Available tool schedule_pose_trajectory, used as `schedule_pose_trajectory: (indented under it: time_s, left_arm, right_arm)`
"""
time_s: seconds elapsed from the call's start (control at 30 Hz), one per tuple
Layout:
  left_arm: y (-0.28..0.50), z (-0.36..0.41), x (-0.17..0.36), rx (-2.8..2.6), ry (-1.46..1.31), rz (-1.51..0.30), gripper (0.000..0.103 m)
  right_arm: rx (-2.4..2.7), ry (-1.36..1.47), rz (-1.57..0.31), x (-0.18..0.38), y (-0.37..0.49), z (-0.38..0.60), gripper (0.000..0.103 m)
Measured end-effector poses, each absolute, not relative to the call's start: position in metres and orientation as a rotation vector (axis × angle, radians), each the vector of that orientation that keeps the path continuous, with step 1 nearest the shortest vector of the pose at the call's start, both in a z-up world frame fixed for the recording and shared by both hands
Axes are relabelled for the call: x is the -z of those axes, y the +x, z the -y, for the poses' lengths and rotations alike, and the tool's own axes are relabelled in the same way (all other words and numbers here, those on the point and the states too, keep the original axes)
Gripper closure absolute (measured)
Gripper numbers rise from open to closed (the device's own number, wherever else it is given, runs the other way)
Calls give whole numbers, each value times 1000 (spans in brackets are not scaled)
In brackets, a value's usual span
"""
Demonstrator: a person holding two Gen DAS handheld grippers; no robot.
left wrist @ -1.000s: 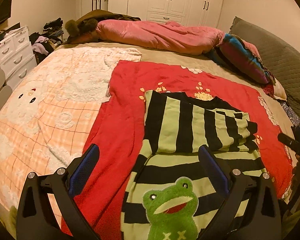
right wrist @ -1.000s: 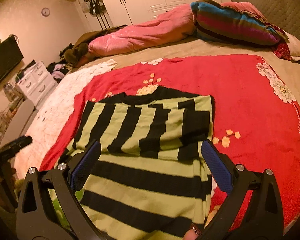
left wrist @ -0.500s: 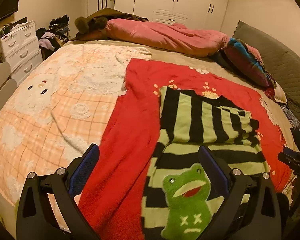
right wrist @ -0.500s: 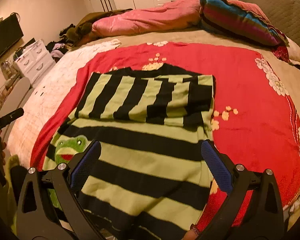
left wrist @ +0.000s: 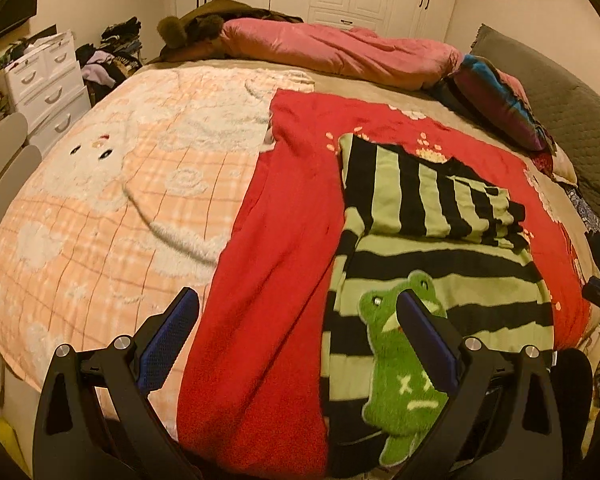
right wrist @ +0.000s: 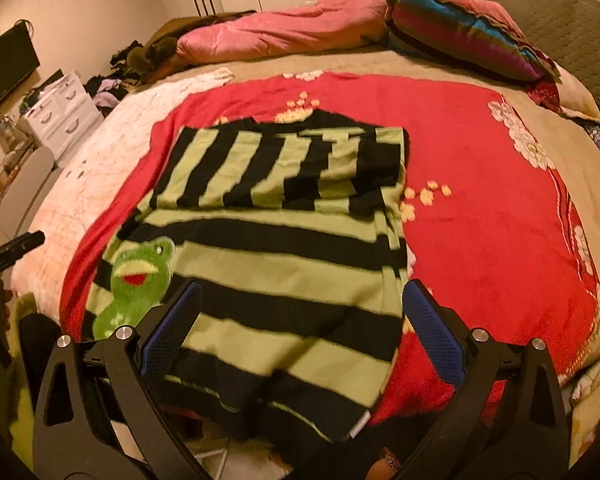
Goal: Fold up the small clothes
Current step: 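Move both open grippers back over the sweater toward its hem, then lower both grippers onto the sweater hem beside the frog patch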
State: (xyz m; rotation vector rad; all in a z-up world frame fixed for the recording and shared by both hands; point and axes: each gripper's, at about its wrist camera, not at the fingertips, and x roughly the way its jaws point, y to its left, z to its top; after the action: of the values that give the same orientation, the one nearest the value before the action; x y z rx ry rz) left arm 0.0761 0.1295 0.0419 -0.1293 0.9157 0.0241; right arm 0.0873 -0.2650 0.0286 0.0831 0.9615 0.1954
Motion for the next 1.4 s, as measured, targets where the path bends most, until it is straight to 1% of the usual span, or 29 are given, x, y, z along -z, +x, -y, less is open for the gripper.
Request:
schedule_pose_trajectory:
  time_s: [0.17, 0.47, 0.7, 0.93, 1.23, 1.27, 1.3, 1.33, 1.37, 1.4]
  left_arm:
    - [67, -127, -34, -2, -135, -947, 4]
    - [58, -110, -1, 63, -140, -1061, 4]
    - [57, -90, 38, 116, -138, -1181, 4]
    - [56, -75, 67, 146, -100, -1269, 4]
    - [58, -70, 79, 146, -110, -1291, 4]
    - [57, -70, 79, 145, -116, -1286, 5]
    - [56, -70, 77, 150, -135, -1277, 6]
    - [56, -70, 75, 161, -156, -1268, 10]
    - [55, -70, 73, 178, -175, -1258, 34]
    - [54, -69, 71, 197, -188, -1252, 43]
  right_arm:
    - [-172, 73, -1013, -12, 67, 276, 8]
    - [-153, 90, -1092, 10, 49, 289, 8]
    - [-189, 84, -1194, 41, 51, 280, 8]
    - [-193, 45, -1261, 58, 53, 272, 8]
    - [-207, 55, -1331, 72, 57, 274, 8]
    - [-211, 59, -1337, 73, 57, 274, 9]
    - [-215, 68, -1345, 75, 58, 275, 12]
    - [-219, 74, -1347, 76, 58, 274, 22]
    - [-228, 81, -1344, 76, 58, 275, 29]
    - [-242, 91, -1340, 76, 58, 275, 47]
